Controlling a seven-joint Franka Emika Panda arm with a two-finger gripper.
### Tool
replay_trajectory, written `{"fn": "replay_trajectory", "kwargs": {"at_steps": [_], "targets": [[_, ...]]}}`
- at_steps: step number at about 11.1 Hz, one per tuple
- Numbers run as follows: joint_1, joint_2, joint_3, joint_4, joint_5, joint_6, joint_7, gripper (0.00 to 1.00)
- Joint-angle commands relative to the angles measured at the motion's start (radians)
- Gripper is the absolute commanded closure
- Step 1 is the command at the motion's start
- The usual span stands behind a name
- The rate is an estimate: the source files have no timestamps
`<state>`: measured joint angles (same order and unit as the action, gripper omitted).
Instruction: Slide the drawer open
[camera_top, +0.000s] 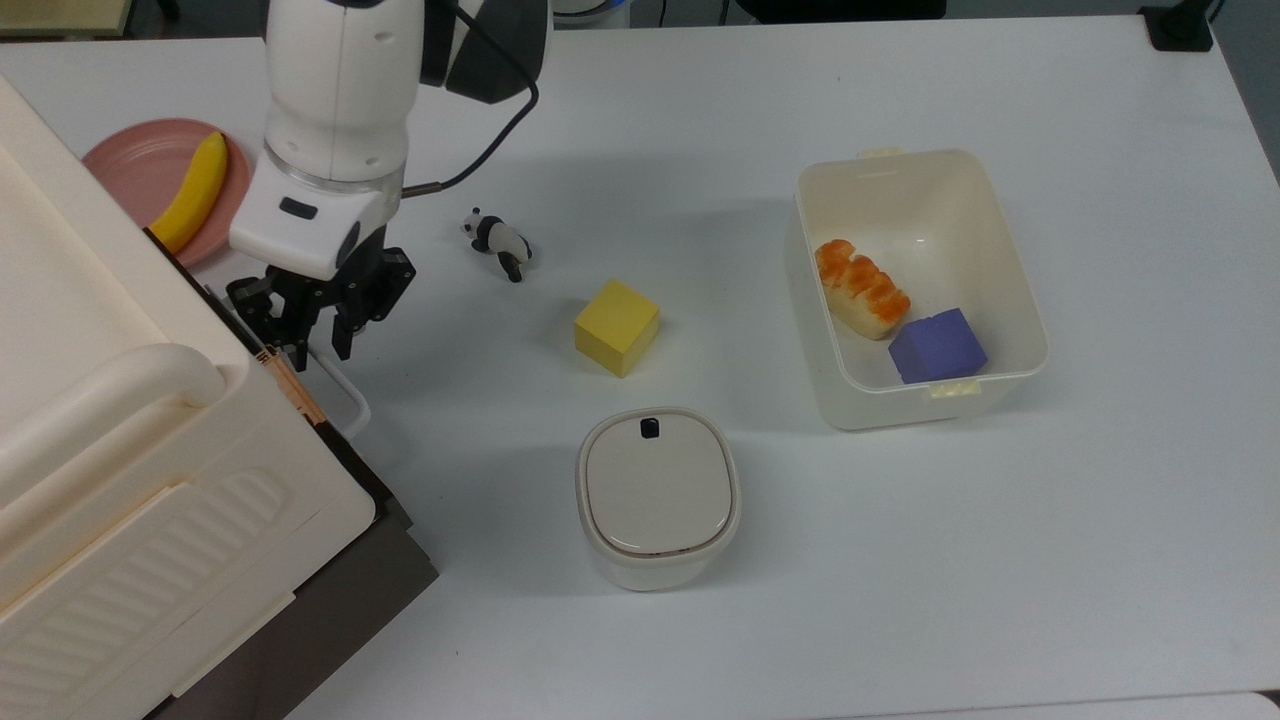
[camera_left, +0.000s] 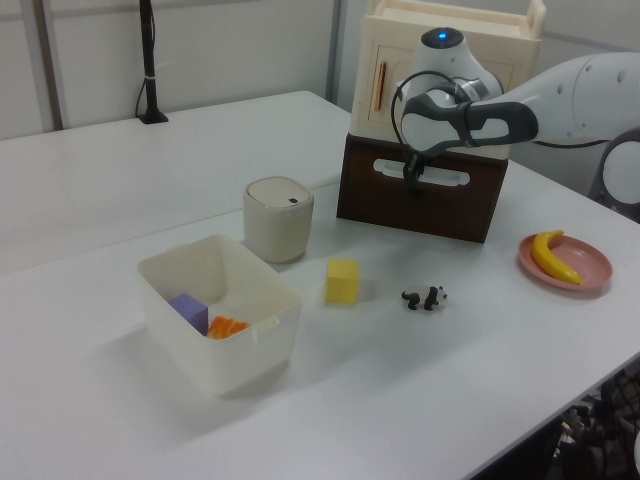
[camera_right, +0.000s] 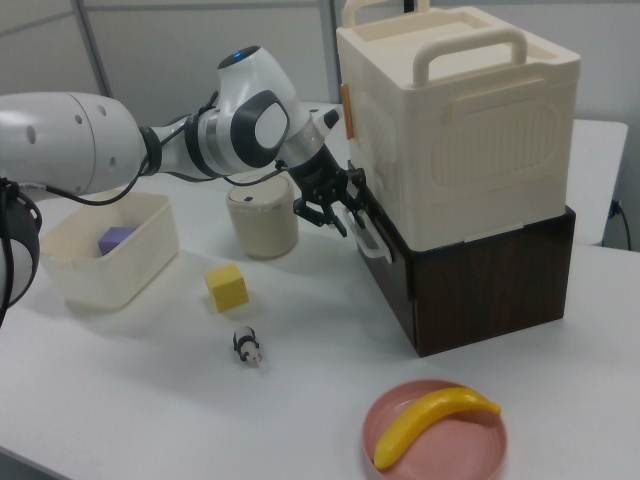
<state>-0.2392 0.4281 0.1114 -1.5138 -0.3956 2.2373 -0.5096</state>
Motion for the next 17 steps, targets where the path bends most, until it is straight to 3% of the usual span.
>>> {"fn": "replay_trajectory", "kwargs": {"at_steps": [1, 4, 7, 13, 17], "targets": [[-0.014, -0.008, 0.013, 0.0, -0.008, 0.022, -0.006, 0.76], [-0.014, -0.006, 0.013, -0.003, -0.011, 0.022, -0.013, 0.82], [-0.014, -0.005, 0.013, -0.006, -0.011, 0.022, -0.015, 1.0], [-0.014, -0.009, 0.014, -0.012, -0.006, 0.021, -0.02, 1.0], [-0.014, -0.057, 0.059, -0.075, -0.003, 0.016, -0.012, 1.0]]}}
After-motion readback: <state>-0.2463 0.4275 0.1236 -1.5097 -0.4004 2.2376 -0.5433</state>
